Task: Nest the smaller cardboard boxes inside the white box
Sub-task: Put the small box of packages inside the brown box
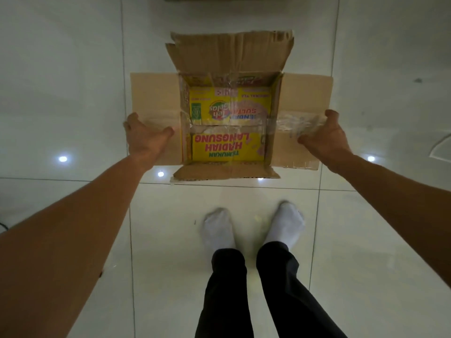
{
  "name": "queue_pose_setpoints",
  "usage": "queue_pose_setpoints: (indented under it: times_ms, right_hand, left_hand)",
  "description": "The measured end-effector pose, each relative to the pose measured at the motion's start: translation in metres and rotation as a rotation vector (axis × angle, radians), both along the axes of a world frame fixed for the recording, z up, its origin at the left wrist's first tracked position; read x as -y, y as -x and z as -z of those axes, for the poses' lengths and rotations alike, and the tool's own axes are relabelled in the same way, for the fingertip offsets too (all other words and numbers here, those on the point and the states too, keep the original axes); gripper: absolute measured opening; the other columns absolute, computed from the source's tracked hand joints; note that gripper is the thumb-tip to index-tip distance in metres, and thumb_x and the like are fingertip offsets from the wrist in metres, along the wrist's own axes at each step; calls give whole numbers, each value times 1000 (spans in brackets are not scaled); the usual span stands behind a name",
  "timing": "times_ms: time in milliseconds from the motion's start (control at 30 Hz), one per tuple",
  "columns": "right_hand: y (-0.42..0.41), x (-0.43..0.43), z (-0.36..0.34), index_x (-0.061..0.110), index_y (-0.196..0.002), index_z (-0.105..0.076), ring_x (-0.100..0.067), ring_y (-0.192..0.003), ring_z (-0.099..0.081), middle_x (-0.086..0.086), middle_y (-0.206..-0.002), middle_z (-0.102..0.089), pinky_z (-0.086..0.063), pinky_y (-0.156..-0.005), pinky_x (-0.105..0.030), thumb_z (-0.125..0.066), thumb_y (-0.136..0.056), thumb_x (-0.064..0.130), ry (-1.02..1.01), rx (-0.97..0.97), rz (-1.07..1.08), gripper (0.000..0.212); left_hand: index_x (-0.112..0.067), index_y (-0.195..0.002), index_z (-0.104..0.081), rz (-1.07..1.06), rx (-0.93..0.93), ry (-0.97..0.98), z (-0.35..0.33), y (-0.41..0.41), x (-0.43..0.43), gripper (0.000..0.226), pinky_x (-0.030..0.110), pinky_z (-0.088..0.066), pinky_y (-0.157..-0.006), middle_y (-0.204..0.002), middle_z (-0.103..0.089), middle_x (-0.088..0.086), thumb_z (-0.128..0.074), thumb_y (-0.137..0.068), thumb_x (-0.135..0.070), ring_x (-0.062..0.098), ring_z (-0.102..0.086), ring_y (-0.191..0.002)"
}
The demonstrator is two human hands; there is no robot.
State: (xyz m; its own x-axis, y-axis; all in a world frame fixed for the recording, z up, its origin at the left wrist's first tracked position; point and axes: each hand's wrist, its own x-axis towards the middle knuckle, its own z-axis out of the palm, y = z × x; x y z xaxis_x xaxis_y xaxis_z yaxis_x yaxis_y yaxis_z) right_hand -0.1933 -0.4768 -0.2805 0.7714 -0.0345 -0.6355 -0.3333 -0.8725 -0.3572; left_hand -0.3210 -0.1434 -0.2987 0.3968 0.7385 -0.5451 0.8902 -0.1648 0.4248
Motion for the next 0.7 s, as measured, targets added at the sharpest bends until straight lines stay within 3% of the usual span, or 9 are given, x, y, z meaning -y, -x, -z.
queue_pose_setpoints:
  times_ms: [100,167,267,367,500,600,700]
  right_hand:
    - [-3,-3,11,12,-131,-31,-26,-93,-52,-11,-113,-50,-48,-71,-33,-74,-73,24,-84,-131,281,73]
    - [-5,-3,16,10,-128,-34,-25,-95,-53,-9,-111,-49,-51,-78,-36,-77,-70,23,-114,-176,396,74]
    - [-9,-2,16,8,-129,-36,-23,-95,-50,-7,-109,-47,-47,-77,-32,-76,-71,22,-71,-136,437,71]
    - [-7,-2,9,10,-125,-41,-24,-90,-50,-5,-104,-49,-45,-73,-31,-72,-74,24,-9,-71,369,62]
    - [-1,-4,-4,10,-119,-47,-27,-90,-55,-8,-105,-56,-52,-77,-37,-66,-74,21,20,-6,321,49]
    - [1,-13,-18,11,-116,-54,-30,-95,-60,-11,-112,-62,-54,-79,-38,-59,-79,16,-21,11,276,39]
    - [3,-29,-37,12,-112,-54,-32,-94,-63,-13,-109,-63,-57,-77,-48,-55,-83,13,-104,-25,228,29]
  left_hand:
    - [-16,-140,-24,-69,-68,89,11,2,-6,97,25,-39,-89,-138,-43,7,-81,-64,-37,24,-46,-122]
    - [-15,-141,-22,-82,-83,138,16,2,-8,99,26,-39,-87,-139,-44,7,-82,-65,-36,25,-45,-123]
    - [-14,-144,-18,-100,-124,138,18,0,-15,108,32,-40,-95,-143,-40,9,-83,-62,-40,27,-42,-128]
    - [-15,-139,-25,-102,-205,128,13,1,-19,108,42,-42,-100,-140,-40,10,-86,-55,-44,29,-41,-126]
    - [-13,-126,-39,-150,-117,84,8,5,-23,88,33,-46,-85,-126,-52,7,-86,-56,-37,24,-52,-107]
    - [-8,-109,-54,-150,-81,-20,-4,6,-26,60,25,-43,-70,-109,-61,6,-80,-60,-32,21,-56,-87]
    - [-12,-89,-58,-39,-39,7,-23,4,-20,29,24,-41,-61,-93,-64,6,-74,-68,-24,21,-58,-76]
